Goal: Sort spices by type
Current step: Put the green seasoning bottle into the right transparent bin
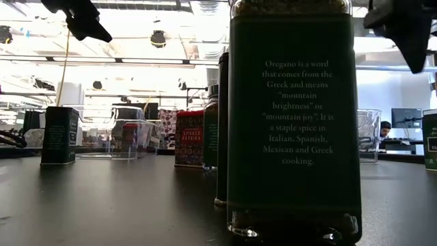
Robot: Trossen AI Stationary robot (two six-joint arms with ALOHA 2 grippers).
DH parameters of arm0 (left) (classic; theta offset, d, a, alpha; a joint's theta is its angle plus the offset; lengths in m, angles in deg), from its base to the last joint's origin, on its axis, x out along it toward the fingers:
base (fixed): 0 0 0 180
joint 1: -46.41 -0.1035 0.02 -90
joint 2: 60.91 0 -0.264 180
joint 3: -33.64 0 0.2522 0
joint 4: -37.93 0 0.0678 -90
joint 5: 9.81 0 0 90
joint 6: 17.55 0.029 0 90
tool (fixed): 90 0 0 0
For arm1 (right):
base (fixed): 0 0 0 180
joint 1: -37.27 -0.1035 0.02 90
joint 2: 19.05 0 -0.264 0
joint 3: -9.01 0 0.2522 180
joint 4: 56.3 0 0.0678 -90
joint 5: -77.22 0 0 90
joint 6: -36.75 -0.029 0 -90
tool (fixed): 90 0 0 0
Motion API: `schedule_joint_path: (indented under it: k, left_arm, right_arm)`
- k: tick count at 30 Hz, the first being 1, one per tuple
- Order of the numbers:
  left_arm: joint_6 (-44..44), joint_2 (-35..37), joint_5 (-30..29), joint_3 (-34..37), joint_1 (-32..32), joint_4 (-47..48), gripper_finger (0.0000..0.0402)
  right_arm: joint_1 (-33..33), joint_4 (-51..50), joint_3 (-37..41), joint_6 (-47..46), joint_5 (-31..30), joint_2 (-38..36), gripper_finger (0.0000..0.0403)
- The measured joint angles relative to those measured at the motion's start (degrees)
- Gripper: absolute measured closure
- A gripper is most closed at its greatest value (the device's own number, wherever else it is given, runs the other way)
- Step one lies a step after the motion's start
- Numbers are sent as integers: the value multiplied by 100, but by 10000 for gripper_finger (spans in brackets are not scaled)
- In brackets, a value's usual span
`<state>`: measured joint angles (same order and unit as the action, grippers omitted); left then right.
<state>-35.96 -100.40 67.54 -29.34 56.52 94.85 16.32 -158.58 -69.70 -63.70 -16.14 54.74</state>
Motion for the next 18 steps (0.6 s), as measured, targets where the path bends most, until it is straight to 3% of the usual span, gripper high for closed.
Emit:
schedule_joint_path:
  k: [8, 18]
  left_arm:
    - [-6, 0, 0, 0, 0, 1, 124]
    - [-127, 0, 0, 0, 0, 2, 124]
  right_arm:
    - [-408, 815, 0, -152, -2, 124, 77]
    - [-1992, 1368, 0, -1740, 219, 210, 77]
